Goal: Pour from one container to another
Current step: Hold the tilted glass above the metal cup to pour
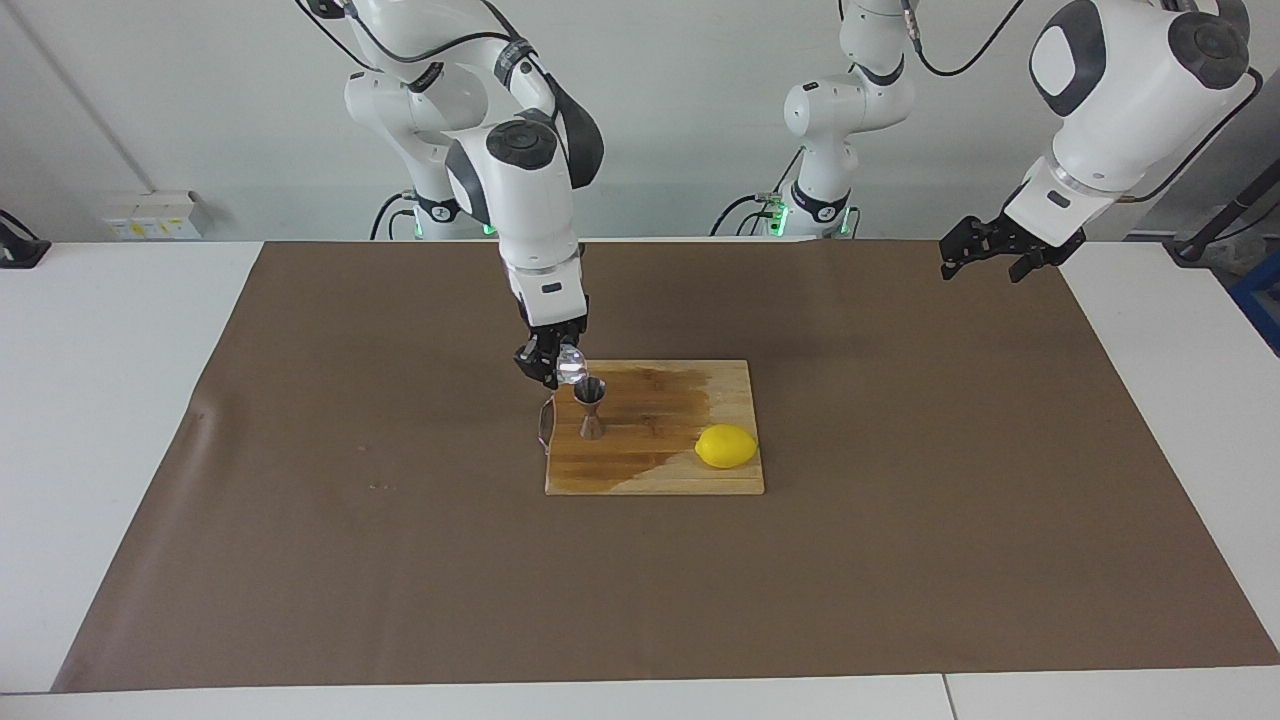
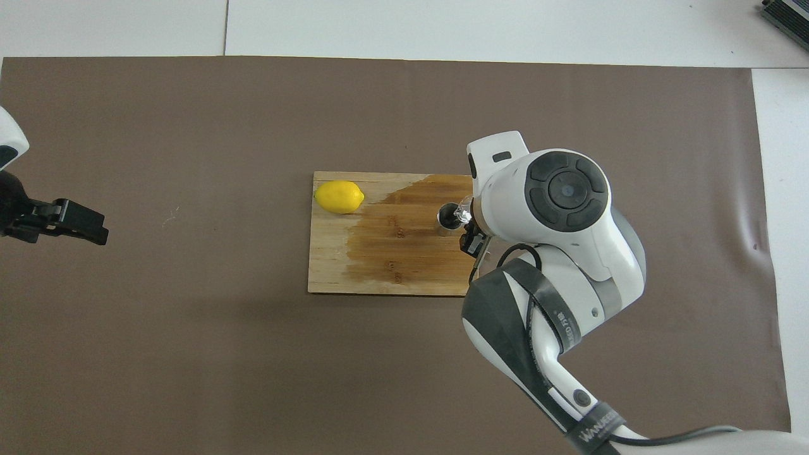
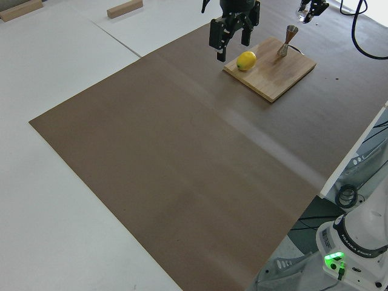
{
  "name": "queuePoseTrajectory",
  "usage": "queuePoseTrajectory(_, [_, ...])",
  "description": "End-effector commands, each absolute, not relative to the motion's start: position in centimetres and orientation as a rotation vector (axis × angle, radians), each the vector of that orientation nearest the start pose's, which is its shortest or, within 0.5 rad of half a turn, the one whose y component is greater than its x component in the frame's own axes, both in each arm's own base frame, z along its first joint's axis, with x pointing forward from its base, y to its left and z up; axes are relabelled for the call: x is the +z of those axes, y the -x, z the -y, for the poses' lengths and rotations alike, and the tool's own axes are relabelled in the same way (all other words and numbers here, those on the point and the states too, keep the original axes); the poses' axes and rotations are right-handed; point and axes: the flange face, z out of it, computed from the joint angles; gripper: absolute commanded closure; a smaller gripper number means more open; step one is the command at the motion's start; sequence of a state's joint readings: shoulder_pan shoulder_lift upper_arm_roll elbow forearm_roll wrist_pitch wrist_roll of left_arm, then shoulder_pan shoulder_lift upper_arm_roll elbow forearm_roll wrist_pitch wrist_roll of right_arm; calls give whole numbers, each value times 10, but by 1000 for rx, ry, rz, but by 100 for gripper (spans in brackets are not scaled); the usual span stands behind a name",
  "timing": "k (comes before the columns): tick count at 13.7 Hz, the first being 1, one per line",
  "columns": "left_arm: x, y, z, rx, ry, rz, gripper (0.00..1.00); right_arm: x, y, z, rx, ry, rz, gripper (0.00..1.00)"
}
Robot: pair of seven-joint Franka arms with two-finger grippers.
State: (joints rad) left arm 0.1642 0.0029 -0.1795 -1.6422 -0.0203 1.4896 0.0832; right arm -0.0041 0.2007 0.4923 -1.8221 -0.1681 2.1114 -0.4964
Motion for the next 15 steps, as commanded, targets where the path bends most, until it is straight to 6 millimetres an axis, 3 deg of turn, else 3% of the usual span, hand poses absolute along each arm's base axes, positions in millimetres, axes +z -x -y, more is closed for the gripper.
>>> queuePoseTrajectory(1, [587,-535,10,254,3158,-136,0,448,-565,-281,-149,2793,1607,100])
queuePoseTrajectory(6, [587,-535,10,254,3157,-136,0,442,-575,-289,-98,2826,1613,100])
queuePoseTrajectory(15, [587,-535,10,254,3157,-136,0,440,-574,-288,-70,2834,1629,100])
